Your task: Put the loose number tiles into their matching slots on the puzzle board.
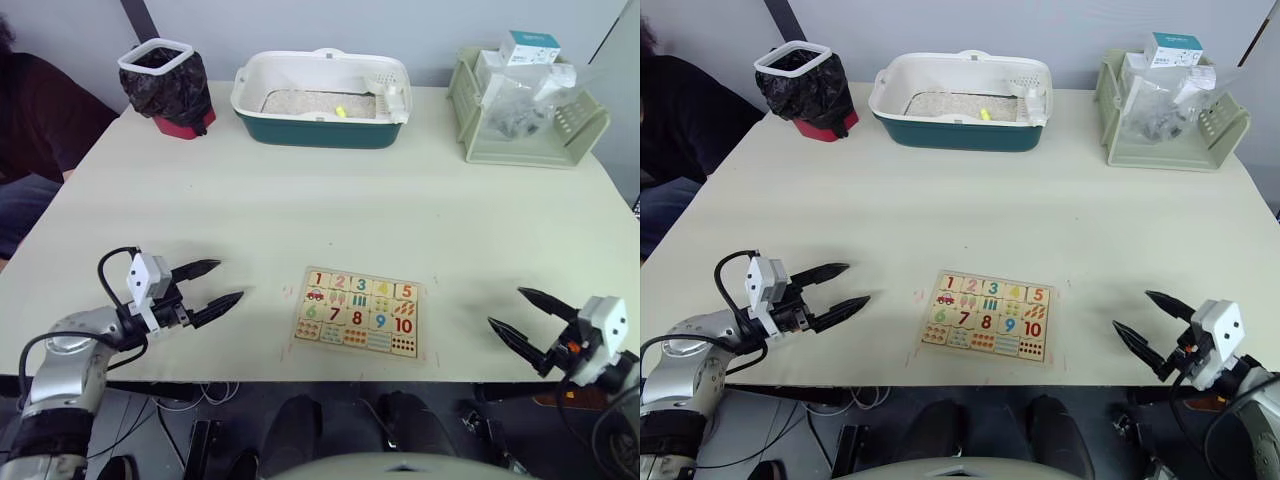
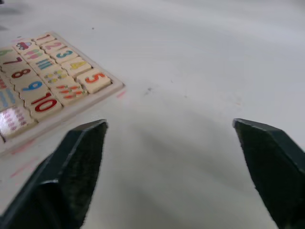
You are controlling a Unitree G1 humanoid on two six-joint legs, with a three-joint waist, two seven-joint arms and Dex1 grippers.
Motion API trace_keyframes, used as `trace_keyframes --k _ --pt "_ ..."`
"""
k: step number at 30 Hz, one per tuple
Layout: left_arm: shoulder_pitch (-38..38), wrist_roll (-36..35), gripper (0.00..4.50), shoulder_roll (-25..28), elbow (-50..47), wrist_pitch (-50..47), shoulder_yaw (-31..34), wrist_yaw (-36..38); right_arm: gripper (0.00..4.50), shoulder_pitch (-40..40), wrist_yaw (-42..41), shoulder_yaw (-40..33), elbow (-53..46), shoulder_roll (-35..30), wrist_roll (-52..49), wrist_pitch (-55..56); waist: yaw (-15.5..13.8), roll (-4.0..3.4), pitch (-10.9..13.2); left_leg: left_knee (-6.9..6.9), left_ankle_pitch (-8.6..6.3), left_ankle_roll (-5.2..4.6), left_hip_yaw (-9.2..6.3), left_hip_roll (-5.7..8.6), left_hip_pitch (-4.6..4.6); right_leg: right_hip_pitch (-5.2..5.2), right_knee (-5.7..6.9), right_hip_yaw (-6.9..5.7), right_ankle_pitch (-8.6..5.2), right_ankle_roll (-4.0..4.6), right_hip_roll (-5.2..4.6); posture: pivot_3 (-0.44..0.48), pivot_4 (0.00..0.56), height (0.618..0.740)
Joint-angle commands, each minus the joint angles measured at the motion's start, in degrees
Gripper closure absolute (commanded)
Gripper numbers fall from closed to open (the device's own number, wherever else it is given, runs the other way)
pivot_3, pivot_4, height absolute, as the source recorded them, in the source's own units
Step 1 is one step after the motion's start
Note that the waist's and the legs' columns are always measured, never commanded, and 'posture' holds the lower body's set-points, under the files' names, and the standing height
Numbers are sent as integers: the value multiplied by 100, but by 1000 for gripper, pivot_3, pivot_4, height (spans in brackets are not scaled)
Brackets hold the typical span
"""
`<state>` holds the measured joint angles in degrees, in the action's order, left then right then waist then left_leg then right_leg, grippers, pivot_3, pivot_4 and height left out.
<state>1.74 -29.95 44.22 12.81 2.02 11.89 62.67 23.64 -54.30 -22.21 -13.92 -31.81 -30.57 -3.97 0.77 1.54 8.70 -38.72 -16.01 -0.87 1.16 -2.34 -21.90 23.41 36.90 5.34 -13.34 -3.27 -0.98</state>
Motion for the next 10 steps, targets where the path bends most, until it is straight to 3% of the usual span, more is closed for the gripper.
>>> trace_keyframes --k 1,10 --pt "238 110 0 -134 -422 -78 282 -425 55 85 -151 -390 166 91 -205 378 1 0 0 0 0 0 3 0 1 0 0 3 0 0 -1 0 150 740" --pt "459 490 0 -293 -659 46 288 -711 55 138 -336 -470 278 127 -314 548 0 -1 -1 4 0 0 5 0 5 1 1 5 0 0 0 0 150 740"
